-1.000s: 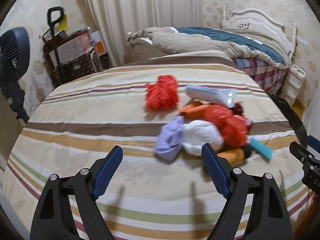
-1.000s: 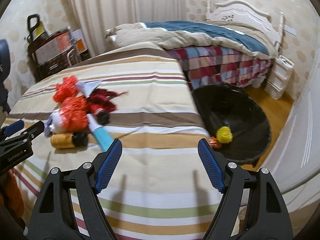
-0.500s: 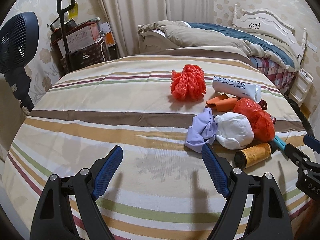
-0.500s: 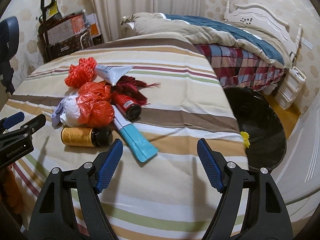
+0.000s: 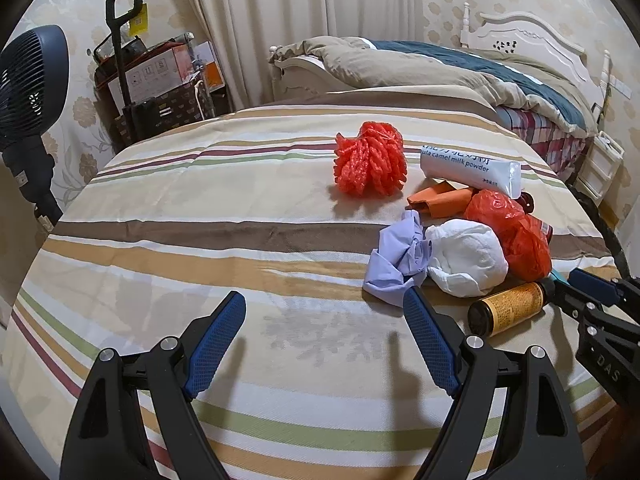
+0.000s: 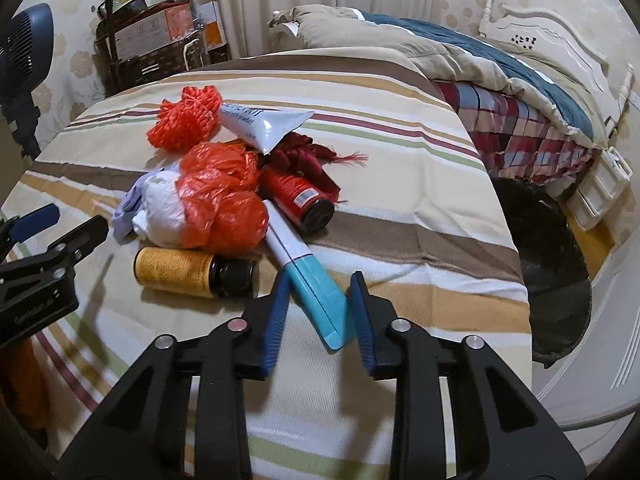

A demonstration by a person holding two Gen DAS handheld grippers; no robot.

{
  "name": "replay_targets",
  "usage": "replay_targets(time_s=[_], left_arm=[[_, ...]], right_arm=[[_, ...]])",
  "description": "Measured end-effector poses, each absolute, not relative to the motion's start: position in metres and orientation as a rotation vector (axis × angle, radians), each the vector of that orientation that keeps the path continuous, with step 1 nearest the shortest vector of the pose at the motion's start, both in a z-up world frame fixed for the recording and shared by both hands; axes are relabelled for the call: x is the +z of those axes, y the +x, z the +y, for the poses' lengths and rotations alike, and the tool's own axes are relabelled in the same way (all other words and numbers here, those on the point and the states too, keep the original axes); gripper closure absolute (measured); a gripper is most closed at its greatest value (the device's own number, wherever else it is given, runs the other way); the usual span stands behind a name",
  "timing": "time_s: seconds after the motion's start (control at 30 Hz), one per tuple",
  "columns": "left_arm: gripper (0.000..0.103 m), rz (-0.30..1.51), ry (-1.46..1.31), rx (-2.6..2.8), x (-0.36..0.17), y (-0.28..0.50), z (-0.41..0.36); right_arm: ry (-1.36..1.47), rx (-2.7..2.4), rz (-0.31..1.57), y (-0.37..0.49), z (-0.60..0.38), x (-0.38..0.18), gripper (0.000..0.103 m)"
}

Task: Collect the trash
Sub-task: 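Grasp the teal-and-white tube with the right gripper while the left grasps the lavender cloth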

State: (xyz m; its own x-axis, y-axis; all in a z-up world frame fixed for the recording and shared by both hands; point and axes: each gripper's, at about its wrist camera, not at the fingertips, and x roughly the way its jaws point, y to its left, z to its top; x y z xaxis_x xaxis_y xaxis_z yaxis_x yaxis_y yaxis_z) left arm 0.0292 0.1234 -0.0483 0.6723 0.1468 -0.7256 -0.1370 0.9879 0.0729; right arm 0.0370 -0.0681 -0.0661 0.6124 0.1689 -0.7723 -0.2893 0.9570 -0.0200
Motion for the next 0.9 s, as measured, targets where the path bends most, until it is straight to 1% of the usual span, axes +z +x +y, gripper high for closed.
replay_targets(time_s=[0.2,0.37,0.43,0.5,0.53,0.63,0.67,0.7,0.77,0.9], left_arm=[[0.022,0.819,0.012,0.159,-0.048,0.029,0.123],[0.022,0.819,0.014,0.159,-0.048,0.029,0.123],[0.022,0.819,0.019,0.157,-0.048,0.029,0.122],[0.022,0.819,0.023,0.154,-0.048,0.028,0.122],[0.022,0.819,0.022,0.153,-0.048,0.028,0.122],[0.022,0.822,0.019,0.15,-0.048,0.029,0.122],[0.022,0.822,0.018,0.148,-0.048,0.03,0.121],[0.022,0.822,0.016,0.144,-0.048,0.031,0.121],[0.022,0.821,0.014,0.133,-0.048,0.033,0.12],[0.022,0.825,0.045,0.092,-0.05,0.038,0.114]], right_arm=[[-0.127,0.261,0.879,0.018,-0.08,-0.066,0.077],[-0.096,0.256,0.893,0.01,-0.09,-0.065,0.076],[-0.091,0.254,0.892,0.011,-0.091,-0.065,0.073],[-0.095,0.252,0.889,0.014,-0.09,-0.065,0.063],[-0.099,0.253,0.882,0.016,-0.088,-0.064,0.06],[-0.118,0.259,0.872,0.021,-0.083,-0.064,0.059],[-0.125,0.261,0.873,0.024,-0.08,-0.065,0.062],[-0.129,0.264,0.876,0.025,-0.08,-0.065,0.07],[-0.139,0.262,0.875,0.025,-0.078,-0.067,0.078],[-0.134,0.242,0.871,0.026,-0.084,-0.067,0.081]])
